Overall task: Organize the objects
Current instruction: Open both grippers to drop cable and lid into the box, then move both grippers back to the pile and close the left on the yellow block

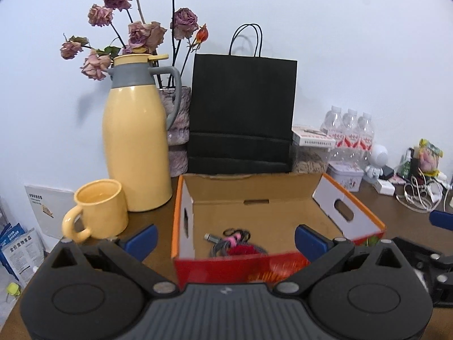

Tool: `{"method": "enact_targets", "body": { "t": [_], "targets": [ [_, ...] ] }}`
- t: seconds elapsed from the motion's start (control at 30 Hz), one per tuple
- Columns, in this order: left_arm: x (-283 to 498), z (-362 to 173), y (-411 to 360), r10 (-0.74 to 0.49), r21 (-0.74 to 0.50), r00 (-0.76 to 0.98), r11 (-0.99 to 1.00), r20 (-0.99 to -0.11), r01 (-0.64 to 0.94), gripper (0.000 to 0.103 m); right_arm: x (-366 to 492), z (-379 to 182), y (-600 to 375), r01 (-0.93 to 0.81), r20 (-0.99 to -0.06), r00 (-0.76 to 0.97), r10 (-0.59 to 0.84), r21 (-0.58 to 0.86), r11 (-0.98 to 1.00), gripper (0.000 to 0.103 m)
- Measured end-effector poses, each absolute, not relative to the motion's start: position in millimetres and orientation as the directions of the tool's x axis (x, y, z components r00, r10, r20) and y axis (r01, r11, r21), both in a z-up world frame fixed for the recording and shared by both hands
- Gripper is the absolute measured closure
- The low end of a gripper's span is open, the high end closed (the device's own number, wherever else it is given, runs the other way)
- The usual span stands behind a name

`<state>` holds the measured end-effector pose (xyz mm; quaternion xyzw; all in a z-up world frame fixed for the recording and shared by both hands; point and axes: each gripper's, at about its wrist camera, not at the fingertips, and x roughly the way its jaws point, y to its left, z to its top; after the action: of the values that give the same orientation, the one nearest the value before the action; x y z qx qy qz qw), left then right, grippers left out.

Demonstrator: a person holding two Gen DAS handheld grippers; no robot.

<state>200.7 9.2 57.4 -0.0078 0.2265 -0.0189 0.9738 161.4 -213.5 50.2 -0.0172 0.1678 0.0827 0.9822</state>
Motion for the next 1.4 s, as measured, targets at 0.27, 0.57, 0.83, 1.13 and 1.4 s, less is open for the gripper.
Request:
{"method": "enact_targets", "body": {
  "t": [0.27, 0.57, 0.83, 1.13, 1.4],
  "targets": [
    [159.8, 46.3, 35.4, 0.009, 0.004, 0.884, 1.0, -0.467, -0.008, 0.0, 110.9, 46.3, -240.6, -0.138, -0.341, 0.931, 0.127, -0.008, 0.99, 0.0],
    [124.6, 30.3, 70.1, 0.083, 0.031, 0.857, 0.996, -0.509, -0.078, 0.0, 72.5, 17.8, -267.9, -0.115, -0.437, 0.897, 0.068, -0.082, 0.99, 0.0],
    [101.0, 11.0, 91.0, 0.121, 0.043, 0.825, 0.992, -0.552, -0.117, 0.0, 58.9, -11.7, -285.7, -0.085, -0.507, 0.862, 0.022, -0.102, 0.991, 0.0],
    [107.3, -7.7, 97.4, 0.147, 0.066, 0.79, 0.989, -0.595, -0.134, 0.0, 68.9, -28.4, -302.1, -0.067, -0.542, 0.84, 0.014, -0.078, 0.995, 0.0],
    [137.7, -26.7, 96.5, 0.155, 0.106, 0.767, 0.988, -0.622, -0.114, 0.0, 95.2, -46.3, -317.6, -0.087, -0.59, 0.807, 0.029, -0.069, 0.994, 0.0]
  ]
}}
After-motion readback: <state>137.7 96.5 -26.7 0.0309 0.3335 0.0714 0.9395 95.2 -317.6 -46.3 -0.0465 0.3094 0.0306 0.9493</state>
